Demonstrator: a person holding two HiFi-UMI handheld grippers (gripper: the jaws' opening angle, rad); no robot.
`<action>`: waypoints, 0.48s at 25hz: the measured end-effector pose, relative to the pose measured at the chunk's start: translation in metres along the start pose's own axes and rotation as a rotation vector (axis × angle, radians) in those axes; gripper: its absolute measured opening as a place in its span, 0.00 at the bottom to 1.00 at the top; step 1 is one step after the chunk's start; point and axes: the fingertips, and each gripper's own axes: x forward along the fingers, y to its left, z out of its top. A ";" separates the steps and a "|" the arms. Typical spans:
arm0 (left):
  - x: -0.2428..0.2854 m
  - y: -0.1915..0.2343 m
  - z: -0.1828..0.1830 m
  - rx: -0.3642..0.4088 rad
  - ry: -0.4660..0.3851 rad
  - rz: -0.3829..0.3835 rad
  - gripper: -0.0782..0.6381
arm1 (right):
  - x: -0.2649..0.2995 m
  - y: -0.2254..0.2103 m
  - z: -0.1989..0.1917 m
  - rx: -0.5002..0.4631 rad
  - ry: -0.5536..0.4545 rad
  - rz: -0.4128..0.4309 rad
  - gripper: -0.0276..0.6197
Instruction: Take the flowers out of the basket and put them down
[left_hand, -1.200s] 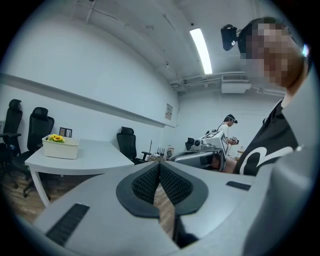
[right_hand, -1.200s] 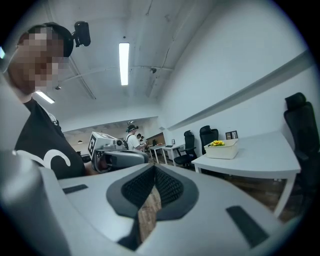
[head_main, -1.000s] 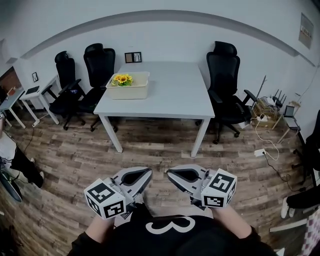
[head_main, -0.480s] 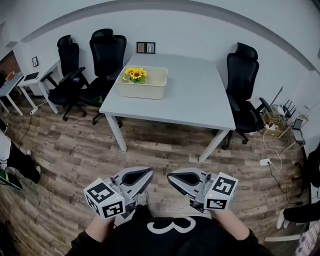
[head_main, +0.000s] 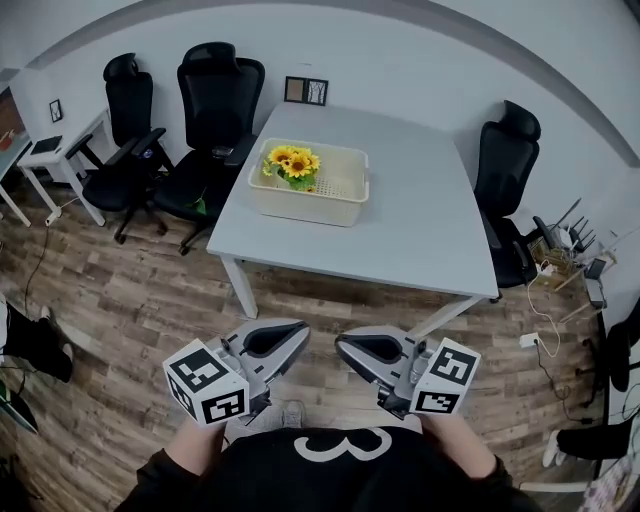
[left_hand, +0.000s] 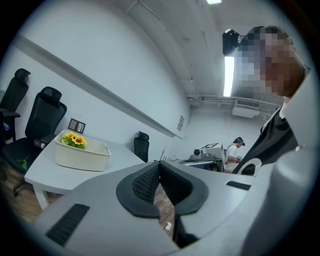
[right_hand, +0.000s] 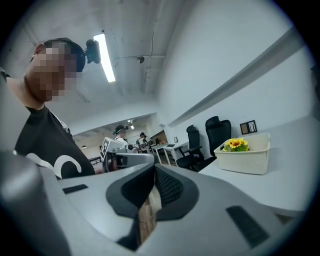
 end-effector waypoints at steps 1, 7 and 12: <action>-0.003 0.013 0.006 0.000 -0.002 0.000 0.13 | 0.011 -0.007 0.004 -0.007 0.001 -0.004 0.06; -0.017 0.066 0.030 -0.002 -0.029 0.009 0.13 | 0.057 -0.032 0.024 -0.049 0.000 -0.017 0.06; -0.013 0.087 0.040 0.008 -0.019 -0.004 0.13 | 0.073 -0.044 0.033 -0.040 0.005 0.006 0.06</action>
